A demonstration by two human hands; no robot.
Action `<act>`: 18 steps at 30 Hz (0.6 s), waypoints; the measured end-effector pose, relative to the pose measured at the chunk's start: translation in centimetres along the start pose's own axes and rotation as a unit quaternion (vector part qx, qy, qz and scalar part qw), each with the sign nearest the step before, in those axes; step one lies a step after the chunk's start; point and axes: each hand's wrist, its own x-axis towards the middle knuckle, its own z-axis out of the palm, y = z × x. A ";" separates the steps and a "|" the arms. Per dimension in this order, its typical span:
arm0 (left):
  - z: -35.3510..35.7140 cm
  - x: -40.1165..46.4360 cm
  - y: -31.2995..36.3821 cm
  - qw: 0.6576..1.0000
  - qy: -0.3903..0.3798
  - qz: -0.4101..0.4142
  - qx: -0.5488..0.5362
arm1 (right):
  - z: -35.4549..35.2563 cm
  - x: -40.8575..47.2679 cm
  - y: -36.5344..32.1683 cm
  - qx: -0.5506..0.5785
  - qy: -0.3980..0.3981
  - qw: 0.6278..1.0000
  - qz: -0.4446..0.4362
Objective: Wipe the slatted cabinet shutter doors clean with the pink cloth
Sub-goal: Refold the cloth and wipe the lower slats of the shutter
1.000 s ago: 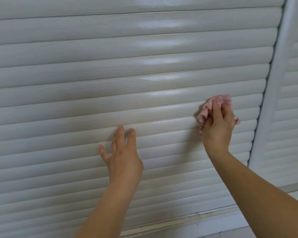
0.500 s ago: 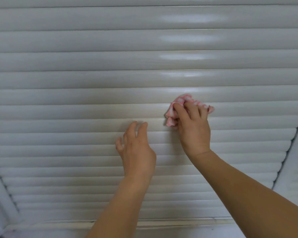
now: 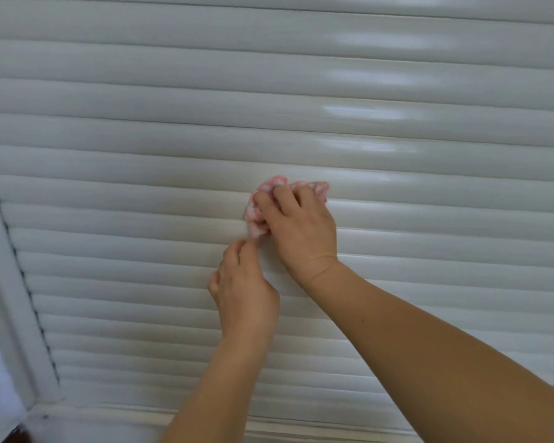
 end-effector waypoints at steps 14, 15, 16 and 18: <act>-0.7 0.5 -3.8 0.998 -0.051 0.017 -0.023 | 1.8 4.1 -5.6 0.006 -0.072 0.995 -0.065; -0.5 0.4 -4.1 0.998 -0.053 0.025 -0.031 | 1.7 3.7 -4.8 0.021 -0.048 0.996 -0.065; -0.4 0.3 -4.2 0.997 -0.057 0.026 -0.038 | 1.4 3.1 -3.8 0.029 -0.031 0.997 -0.066; -0.5 0.2 -4.6 0.997 -0.059 0.019 -0.052 | 0.8 1.6 -1.4 0.006 -0.018 0.998 -0.063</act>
